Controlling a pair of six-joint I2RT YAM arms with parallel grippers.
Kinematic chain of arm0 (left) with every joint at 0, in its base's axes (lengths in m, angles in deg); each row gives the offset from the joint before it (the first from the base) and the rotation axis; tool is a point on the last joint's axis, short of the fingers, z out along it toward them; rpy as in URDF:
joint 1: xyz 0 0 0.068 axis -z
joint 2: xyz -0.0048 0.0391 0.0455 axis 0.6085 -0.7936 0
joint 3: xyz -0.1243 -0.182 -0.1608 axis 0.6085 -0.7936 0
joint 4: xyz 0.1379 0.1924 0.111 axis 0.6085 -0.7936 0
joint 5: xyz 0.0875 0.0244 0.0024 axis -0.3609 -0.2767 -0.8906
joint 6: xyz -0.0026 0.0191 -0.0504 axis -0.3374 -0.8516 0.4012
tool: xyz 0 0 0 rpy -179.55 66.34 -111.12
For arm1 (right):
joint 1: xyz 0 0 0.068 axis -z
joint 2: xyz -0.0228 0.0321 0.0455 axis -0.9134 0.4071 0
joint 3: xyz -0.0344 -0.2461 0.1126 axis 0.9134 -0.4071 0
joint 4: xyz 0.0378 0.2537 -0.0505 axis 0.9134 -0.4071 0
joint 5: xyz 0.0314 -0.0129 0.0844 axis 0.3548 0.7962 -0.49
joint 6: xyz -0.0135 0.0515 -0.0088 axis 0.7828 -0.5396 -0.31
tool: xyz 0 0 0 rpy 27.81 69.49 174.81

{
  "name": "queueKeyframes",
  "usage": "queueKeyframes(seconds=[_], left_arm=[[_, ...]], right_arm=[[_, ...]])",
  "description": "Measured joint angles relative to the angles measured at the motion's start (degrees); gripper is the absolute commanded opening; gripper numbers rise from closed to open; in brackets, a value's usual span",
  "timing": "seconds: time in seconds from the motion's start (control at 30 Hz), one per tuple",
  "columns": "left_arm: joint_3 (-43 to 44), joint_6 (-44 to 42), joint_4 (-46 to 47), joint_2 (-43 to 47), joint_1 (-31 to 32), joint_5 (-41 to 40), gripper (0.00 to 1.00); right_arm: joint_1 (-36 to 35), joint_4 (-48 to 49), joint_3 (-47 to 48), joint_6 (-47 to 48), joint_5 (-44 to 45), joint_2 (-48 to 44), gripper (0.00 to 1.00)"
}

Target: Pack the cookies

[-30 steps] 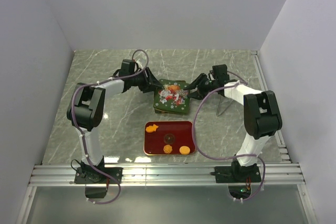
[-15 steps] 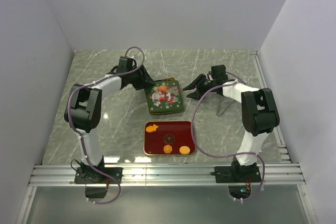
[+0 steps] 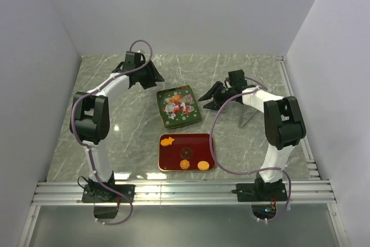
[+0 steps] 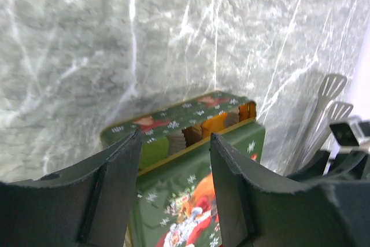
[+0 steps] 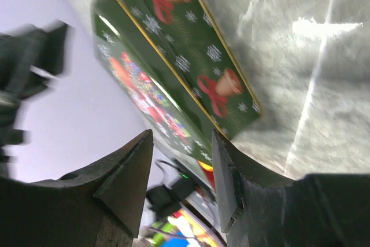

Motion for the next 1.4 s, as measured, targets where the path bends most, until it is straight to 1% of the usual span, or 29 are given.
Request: queueKeyframes(seconds=[0.1, 0.23, 0.43, 0.57, 0.67, 0.77, 0.93, 1.17, 1.4], left_arm=[[2.14, -0.04, -1.27, -0.96, -0.72, -0.35, 0.57], [2.62, -0.09, -2.43, -2.29, -1.51, -0.79, 0.56], [2.78, -0.24, -4.35, -4.31, -2.93, -1.11, 0.56], [4.26, -0.61, -5.31, -5.6, -3.96, -1.11, 0.56], [5.07, -1.05, -5.57, -5.86, -4.52, -1.09, 0.55], [5.64, -1.22, -5.9, -5.88, -4.66, -1.09, 0.55], [5.75, -1.38, -6.75, -5.88, -4.68, -1.07, 0.55], [5.88, -1.33, -7.5, -5.9, -4.76, -1.03, 0.55], [11.1, -1.42, -8.11, -10.69, -4.79, -0.52, 0.55]], right_arm=[[-1.57, -4.61, 1.6, 4.28, 1.95, -0.33, 0.52], [-3.17, -9.05, 0.63, 9.62, 4.48, -3.34, 0.52], [-5.09, -15.5, -4.57, 17.7, 10.62, -14.6, 0.51], [-10.4, -17.0, -7.43, 20.68, 13.99, -19.67, 0.46], [-14.91, -17.46, -7.61, 21.86, 15.28, -18.78, 0.43], [-17.88, -17.62, -7.37, 22.97, 16.26, -15.47, 0.41], [-18.38, -17.68, -6.97, 23.93, 18.75, -10.91, 0.39], [-20.15, -16.98, -6.56, 24.09, 21.05, -9.05, 0.38], [-22.21, -15.26, -2.91, 23.39, 22.38, -5.64, 0.38]])
